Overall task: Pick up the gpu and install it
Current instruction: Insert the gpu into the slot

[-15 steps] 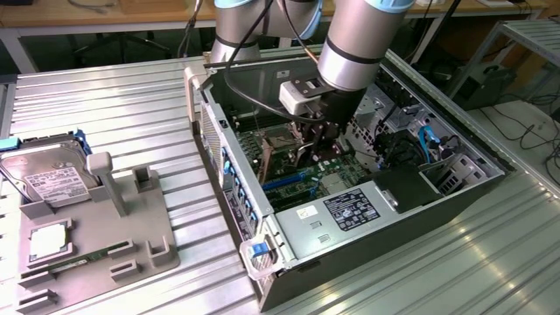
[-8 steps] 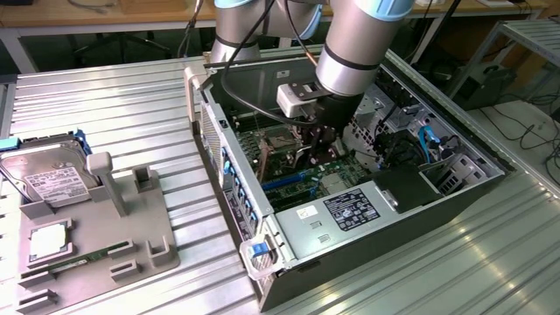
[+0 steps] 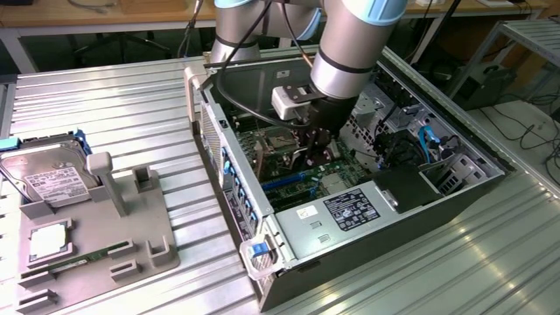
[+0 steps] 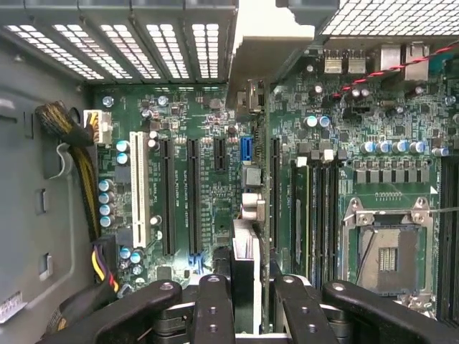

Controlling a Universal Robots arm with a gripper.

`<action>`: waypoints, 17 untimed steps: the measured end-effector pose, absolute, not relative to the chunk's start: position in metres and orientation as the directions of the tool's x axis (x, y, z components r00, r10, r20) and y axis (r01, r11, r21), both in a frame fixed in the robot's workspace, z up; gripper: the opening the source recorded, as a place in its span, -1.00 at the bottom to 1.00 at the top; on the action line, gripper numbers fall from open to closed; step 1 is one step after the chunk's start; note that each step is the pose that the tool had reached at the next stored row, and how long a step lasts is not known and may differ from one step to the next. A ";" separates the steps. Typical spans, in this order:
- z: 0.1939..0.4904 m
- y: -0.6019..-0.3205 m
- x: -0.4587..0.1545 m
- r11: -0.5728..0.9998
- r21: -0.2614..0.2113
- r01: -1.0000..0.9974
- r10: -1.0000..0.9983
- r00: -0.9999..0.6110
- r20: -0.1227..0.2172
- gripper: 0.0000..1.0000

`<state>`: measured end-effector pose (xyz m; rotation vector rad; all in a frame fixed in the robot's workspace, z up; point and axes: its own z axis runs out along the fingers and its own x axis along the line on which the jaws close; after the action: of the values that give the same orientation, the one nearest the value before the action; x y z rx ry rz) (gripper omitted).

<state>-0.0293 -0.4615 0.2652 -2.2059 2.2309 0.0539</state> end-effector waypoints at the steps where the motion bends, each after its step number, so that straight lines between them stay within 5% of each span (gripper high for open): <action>1: 0.264 -0.461 -0.030 0.011 0.009 -1.000 -1.000 -0.011 -0.027 -0.44; 17: 0.255 -0.461 -0.040 0.024 0.002 -1.000 -0.999 -0.024 -0.027 -0.44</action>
<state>-0.0400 -0.4607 0.2546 -2.1820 2.2347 0.0322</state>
